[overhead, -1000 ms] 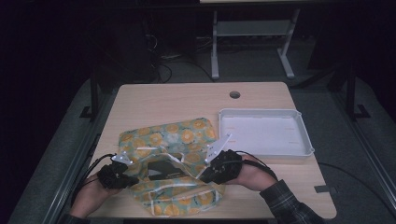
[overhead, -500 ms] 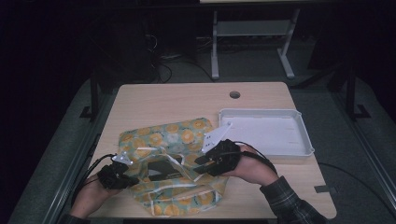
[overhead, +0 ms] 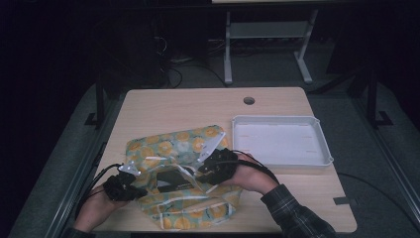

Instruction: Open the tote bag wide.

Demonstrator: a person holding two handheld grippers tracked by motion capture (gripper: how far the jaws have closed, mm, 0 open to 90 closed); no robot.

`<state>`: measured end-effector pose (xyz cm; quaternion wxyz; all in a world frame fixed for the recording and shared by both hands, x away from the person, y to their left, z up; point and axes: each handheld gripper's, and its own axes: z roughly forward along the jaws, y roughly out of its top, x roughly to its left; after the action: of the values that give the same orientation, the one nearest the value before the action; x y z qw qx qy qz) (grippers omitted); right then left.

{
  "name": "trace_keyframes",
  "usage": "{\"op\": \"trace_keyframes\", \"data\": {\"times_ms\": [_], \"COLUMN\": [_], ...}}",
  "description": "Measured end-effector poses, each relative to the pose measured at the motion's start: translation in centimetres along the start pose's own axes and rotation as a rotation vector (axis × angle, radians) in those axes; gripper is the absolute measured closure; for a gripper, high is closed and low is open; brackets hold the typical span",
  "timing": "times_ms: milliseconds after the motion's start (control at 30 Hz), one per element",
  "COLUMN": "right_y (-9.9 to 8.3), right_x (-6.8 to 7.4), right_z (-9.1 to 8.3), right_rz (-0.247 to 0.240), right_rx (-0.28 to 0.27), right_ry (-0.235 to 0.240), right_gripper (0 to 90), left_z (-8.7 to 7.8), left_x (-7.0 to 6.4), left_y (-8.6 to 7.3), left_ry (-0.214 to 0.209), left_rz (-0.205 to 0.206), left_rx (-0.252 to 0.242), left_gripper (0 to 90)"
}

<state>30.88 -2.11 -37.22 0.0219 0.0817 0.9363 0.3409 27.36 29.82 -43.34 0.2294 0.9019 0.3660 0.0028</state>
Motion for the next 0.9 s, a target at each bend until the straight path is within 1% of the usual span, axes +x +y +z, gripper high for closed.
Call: {"op": "trace_keyframes", "data": {"times_ms": [33,100,167,267,400,500,567,600,633,833,867,900], "right_y": [0.0,-0.2,-0.3,-0.4,-0.4,-0.3,-0.3,-0.3,-0.3,-0.4,-0.5,-0.6], "right_x": [-0.1,-0.2,-0.5,-0.7,-1.1,-1.8,-2.2,-2.4,-2.7,-3.9,-4.1,-4.3], "right_z": [0.2,0.5,0.6,0.6,0.4,0.2,0.1,0.0,0.0,-0.2,-0.2,-0.2], "right_rz": [0.001,-0.003,-0.003,0.003,0.014,0.022,0.022,0.029,0.028,0.057,0.055,0.075], "right_rx": [0.008,0.017,0.023,0.022,0.001,-0.021,-0.032,-0.034,-0.039,-0.062,-0.063,-0.056], "right_ry": [-0.003,-0.006,-0.014,-0.020,-0.024,-0.034,-0.041,-0.045,-0.051,-0.087,-0.093,-0.109], "right_gripper": [77.1,85.7,89.2,89.5,89.6,89.5,89.5,89.5,89.6,89.6,89.5,89.5], "left_z": [0.0,0.0,0.0,0.0,0.1,0.1,0.1,0.1,0.1,0.1,0.1,0.1], "left_x": [0.0,0.0,0.1,0.0,0.0,0.0,0.1,0.1,0.1,0.0,0.1,0.1], "left_y": [0.0,0.0,-0.1,0.0,0.0,0.0,0.0,0.0,0.0,0.0,0.0,0.0], "left_ry": [0.000,0.000,-0.001,0.000,0.002,0.001,0.003,0.003,0.002,0.002,0.002,0.003], "left_rz": [0.001,0.001,0.000,0.001,0.003,0.002,0.010,0.011,0.009,0.009,0.012,0.011], "left_rx": [0.000,-0.003,-0.005,-0.003,-0.001,-0.003,-0.002,-0.001,-0.001,-0.002,0.000,-0.001], "left_gripper": [89.7,89.7,89.7,89.7,89.7,89.7,89.7,89.7,89.7,89.7,89.7,89.7]}}
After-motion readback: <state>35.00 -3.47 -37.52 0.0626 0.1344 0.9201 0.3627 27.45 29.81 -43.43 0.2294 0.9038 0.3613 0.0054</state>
